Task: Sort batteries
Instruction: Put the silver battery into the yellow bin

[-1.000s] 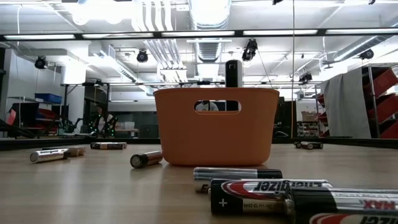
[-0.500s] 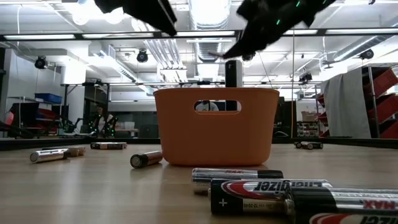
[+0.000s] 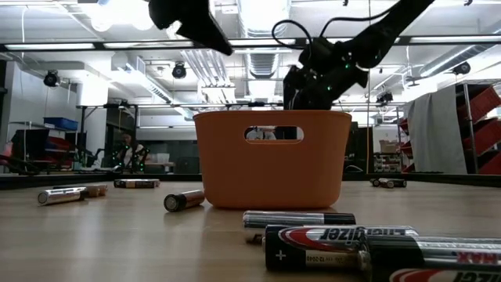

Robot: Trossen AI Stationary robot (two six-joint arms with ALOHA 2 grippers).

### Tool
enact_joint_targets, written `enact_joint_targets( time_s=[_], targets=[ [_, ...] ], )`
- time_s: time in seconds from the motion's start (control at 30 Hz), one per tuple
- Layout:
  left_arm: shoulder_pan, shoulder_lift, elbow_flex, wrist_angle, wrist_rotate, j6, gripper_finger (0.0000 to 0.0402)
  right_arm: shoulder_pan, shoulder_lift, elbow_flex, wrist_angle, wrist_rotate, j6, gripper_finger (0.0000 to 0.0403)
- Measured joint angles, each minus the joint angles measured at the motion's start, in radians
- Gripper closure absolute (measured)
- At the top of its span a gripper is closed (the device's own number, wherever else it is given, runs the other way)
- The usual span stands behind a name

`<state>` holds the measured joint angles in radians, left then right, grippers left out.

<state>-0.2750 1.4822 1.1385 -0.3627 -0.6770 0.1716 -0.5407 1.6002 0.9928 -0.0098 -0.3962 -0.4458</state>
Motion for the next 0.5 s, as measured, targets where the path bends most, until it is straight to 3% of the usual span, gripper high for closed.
enact_joint_targets(
  time_s=[0.1, 0.23, 0.5],
  targets=[
    [0.057, -0.077, -0.116, 0.208, 0.123, 0.095, 0.0196, -0.001, 0.014, 0.009, 0.001, -0.003, 0.0, 0.0361],
    [0.13, -0.166, -0.238, 0.389, 0.203, 0.126, 0.0196, -0.004, 0.037, 0.047, 0.0, -0.003, -0.013, 0.0361],
    [0.19, -0.245, -0.354, 0.528, 0.218, 0.135, 0.0197, -0.028, 0.12, 0.169, -0.034, 0.0, -0.04, 0.036]
  ],
)
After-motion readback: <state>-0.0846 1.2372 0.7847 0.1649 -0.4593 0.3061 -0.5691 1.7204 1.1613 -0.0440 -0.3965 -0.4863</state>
